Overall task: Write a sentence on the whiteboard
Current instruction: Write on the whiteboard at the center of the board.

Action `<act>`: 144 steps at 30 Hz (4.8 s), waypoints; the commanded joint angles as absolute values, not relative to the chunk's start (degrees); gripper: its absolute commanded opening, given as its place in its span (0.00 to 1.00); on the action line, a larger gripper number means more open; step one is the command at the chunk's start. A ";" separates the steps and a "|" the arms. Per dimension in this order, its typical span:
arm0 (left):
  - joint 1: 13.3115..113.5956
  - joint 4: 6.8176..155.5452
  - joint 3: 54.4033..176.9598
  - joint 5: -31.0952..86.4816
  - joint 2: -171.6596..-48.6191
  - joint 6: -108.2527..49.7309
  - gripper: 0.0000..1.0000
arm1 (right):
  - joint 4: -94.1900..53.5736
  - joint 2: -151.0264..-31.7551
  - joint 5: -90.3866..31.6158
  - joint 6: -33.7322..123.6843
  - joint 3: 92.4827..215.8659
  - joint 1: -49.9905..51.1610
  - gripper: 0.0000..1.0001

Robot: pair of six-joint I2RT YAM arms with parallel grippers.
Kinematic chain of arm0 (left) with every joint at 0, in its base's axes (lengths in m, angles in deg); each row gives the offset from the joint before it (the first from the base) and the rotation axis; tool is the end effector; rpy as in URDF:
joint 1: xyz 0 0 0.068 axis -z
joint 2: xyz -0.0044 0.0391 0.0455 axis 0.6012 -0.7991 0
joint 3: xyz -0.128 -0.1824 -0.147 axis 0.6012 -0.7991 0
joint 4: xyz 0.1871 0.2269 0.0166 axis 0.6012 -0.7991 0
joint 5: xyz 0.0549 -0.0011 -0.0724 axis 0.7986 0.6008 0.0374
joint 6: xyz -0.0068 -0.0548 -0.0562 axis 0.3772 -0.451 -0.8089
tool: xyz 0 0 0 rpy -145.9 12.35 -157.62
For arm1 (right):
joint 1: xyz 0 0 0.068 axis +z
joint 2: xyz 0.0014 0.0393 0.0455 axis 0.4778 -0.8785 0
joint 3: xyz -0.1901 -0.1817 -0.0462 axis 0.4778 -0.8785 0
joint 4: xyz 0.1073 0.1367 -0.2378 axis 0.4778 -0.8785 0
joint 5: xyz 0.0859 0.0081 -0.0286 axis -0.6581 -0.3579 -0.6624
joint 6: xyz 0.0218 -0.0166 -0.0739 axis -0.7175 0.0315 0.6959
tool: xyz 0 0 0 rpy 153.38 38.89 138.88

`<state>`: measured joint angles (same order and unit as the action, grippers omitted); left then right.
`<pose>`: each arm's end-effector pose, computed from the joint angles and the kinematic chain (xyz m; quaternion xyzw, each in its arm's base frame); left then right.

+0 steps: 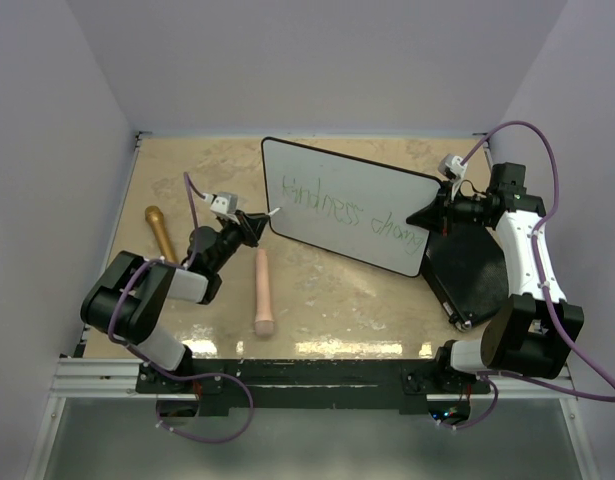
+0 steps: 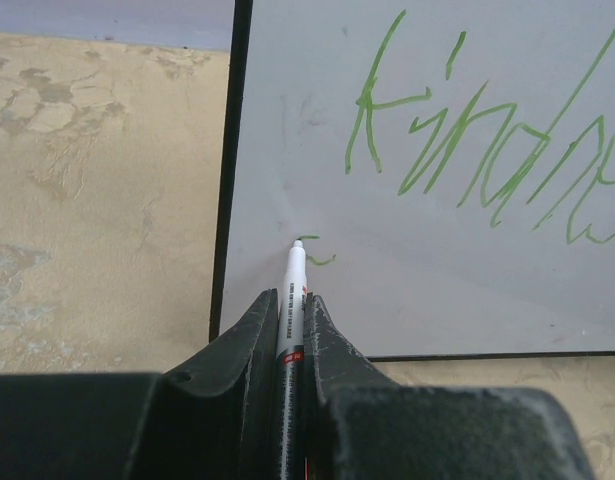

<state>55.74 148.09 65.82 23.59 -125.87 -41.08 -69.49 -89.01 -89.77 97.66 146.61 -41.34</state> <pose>0.3004 -0.1174 0.1324 0.0480 0.7044 -0.3243 0.6296 0.3110 -0.0064 0.2875 -0.3650 0.7276 0.3678 0.4495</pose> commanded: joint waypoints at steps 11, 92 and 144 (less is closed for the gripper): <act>54.97 149.92 67.68 21.54 -129.92 -41.32 0.00 | -68.14 -88.44 -84.94 98.55 146.57 -41.29 0.00; 54.80 143.76 72.34 20.05 -124.56 -40.36 0.00 | -68.40 -88.18 -85.03 98.90 146.48 -41.29 0.00; 65.87 127.33 57.40 23.83 -98.80 -39.04 0.00 | -67.52 -88.44 -85.03 98.20 145.78 -41.29 0.00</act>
<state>64.94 124.88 57.51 21.43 -96.88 -41.04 -68.62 -89.01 -88.42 96.98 145.78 -41.36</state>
